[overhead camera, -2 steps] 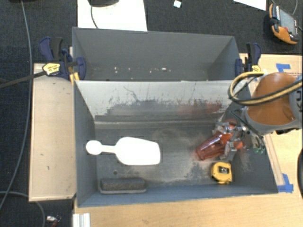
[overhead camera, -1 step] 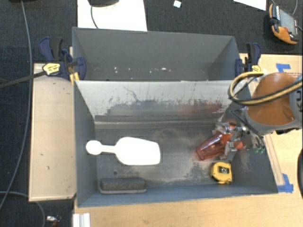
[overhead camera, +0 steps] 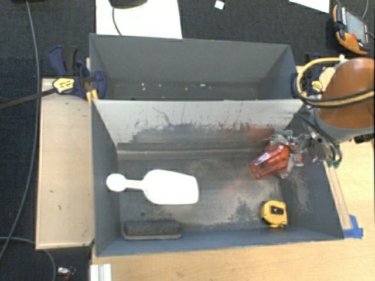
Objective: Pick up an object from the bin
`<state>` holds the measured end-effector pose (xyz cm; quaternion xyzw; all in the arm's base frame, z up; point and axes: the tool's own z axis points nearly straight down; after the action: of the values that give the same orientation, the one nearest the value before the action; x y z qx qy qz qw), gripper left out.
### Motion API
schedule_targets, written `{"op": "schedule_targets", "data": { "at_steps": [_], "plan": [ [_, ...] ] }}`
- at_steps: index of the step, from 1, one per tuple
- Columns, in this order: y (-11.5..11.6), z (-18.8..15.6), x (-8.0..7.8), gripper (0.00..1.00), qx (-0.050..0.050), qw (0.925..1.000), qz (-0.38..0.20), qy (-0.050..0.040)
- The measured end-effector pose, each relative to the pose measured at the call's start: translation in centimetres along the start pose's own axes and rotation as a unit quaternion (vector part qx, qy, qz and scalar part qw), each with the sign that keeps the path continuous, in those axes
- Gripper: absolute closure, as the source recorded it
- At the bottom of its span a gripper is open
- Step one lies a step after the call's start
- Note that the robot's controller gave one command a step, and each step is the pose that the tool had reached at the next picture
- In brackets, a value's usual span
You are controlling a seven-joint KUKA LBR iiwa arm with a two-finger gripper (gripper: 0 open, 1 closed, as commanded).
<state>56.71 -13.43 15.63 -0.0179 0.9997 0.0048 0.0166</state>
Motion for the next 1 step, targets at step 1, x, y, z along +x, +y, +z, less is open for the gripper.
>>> {"op": "schedule_targets", "data": {
  "at_steps": [1],
  "plan": [
    [1.62,-2.39,1.14,1.00,-0.001,0.9998,0.017,0.0073]
  ]
}}
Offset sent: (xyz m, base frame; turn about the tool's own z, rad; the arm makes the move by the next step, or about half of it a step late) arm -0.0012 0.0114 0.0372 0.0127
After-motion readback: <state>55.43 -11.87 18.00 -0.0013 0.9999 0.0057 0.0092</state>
